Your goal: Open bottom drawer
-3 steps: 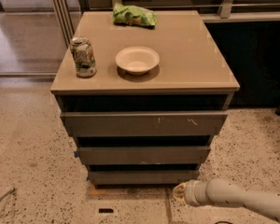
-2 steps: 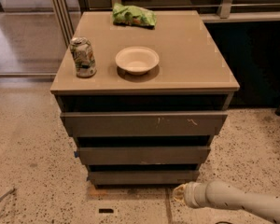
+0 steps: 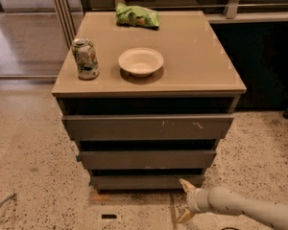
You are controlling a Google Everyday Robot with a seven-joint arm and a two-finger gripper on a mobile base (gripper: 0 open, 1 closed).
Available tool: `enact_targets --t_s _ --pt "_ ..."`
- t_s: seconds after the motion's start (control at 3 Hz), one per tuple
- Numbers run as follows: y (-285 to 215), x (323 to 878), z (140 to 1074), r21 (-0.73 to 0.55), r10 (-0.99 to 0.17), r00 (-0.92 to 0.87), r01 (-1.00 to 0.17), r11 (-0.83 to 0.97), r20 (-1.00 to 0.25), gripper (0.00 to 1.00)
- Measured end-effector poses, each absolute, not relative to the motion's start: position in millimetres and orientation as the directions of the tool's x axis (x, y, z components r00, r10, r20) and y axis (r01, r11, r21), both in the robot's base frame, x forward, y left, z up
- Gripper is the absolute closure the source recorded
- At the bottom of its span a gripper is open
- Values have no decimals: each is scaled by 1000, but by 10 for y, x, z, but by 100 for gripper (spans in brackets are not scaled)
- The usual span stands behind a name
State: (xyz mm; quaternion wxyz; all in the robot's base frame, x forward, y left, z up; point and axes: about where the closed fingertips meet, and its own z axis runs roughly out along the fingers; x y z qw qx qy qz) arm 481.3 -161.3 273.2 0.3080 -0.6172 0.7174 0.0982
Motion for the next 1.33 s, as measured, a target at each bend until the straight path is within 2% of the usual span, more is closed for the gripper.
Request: enact_targets --t_s 1.33 --pt "-1417 5419 2176 -168 -832 -48 -972 167 -552 0"
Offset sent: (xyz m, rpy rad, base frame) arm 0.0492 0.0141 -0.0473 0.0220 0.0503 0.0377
